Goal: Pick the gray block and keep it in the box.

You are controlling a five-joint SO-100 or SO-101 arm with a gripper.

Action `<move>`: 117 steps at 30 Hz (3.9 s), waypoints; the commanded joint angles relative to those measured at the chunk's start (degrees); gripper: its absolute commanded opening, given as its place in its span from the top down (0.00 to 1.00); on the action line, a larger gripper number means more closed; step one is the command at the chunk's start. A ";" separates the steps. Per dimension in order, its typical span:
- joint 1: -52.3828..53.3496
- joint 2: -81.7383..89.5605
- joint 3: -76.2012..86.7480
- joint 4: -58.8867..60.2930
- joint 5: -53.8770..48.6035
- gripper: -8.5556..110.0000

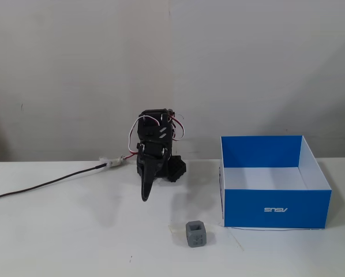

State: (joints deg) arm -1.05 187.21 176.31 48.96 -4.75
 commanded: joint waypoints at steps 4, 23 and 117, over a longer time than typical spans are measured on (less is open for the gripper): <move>-0.35 9.32 2.20 0.09 0.00 0.93; -1.32 9.32 2.20 0.09 -0.79 0.93; -18.90 -83.23 -92.20 41.57 17.05 0.93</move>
State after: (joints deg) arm -18.90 97.47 88.95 89.47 12.04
